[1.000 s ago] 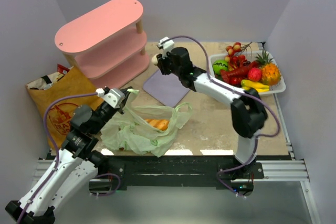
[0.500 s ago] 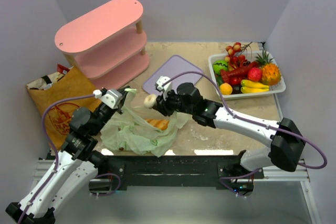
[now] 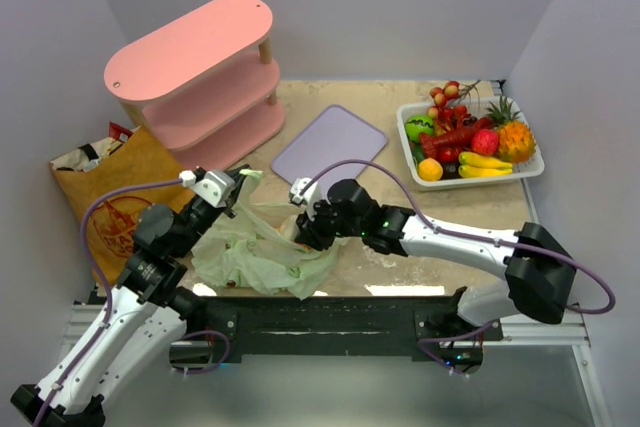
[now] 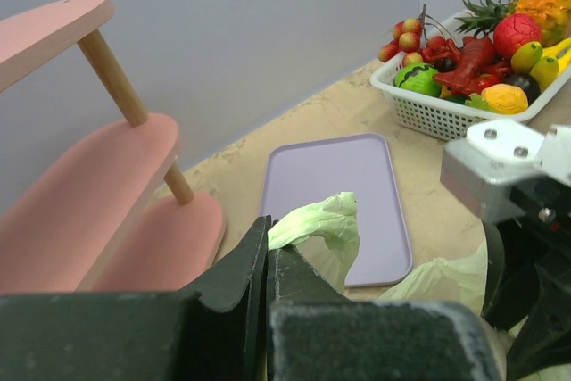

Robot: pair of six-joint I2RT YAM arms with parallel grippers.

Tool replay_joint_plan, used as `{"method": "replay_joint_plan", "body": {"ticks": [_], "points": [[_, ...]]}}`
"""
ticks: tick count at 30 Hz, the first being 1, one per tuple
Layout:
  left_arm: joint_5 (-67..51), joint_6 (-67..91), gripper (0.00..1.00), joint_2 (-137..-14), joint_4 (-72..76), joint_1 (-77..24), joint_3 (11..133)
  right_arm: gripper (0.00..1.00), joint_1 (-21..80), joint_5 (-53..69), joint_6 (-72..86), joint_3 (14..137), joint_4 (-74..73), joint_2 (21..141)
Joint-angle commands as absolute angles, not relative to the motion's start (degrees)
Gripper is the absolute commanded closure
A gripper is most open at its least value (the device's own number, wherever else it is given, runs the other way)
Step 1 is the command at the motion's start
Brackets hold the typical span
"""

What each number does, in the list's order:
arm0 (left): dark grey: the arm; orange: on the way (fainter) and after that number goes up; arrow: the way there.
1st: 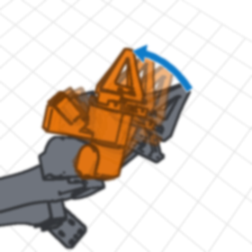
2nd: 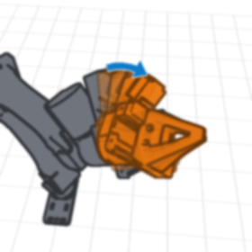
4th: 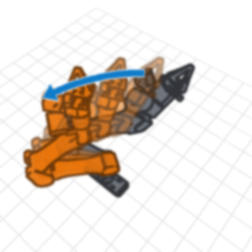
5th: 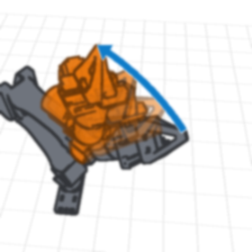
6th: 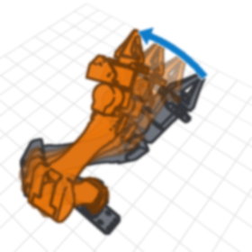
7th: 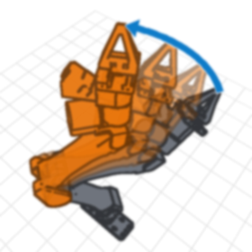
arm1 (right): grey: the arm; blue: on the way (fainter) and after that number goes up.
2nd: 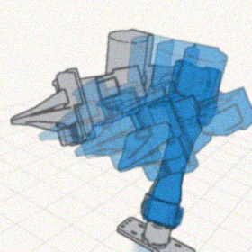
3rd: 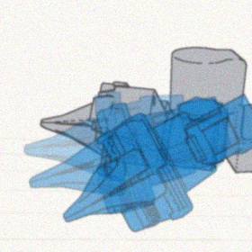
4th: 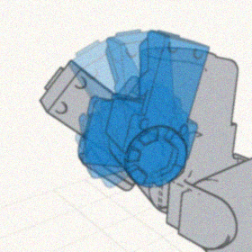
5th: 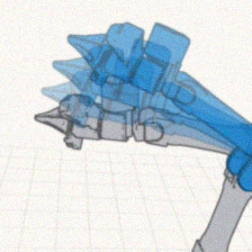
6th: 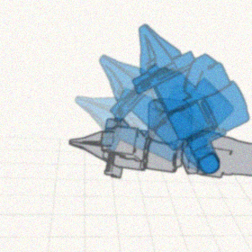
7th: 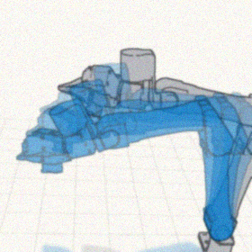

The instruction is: Place the mixed food into the grocery bags and tie them

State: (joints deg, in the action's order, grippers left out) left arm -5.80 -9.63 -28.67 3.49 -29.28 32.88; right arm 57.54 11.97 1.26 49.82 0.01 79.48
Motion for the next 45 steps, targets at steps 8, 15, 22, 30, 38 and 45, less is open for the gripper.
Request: {"method": "replay_joint_plan", "body": {"ticks": [8, 15, 22, 30, 38, 45], "points": [[-6.50, -8.88, 1.00, -28.30, 6.42, -29.00, 32.34, 0.16, 60.38, 12.66, 2.90, 55.64, 1.14, 79.91], [-6.59, -8.79, 1.00, -28.12, 6.42, -29.00, 32.34, 0.06, 60.47, 0.99, 9.13, 56.69, -6.31, 70.16], [-6.68, -8.79, 1.00, -27.69, 6.33, -29.00, 32.34, 0.08, 60.38, -11.34, 21.42, 54.59, -17.75, 62.94], [-7.29, -8.53, 1.00, -27.69, 6.42, -29.00, 32.34, 0.11, 60.38, -11.42, 29.53, 47.90, -16.71, 59.67], [-7.12, -8.52, 1.00, -27.51, 6.42, -29.00, 32.34, 0.15, 60.38, -14.40, 30.33, 44.57, -8.45, 64.76], [-7.38, -8.35, 1.00, -27.77, 6.77, -29.00, 32.26, 0.41, 60.38, -23.55, 21.73, 42.63, 5.87, 71.36]]}}
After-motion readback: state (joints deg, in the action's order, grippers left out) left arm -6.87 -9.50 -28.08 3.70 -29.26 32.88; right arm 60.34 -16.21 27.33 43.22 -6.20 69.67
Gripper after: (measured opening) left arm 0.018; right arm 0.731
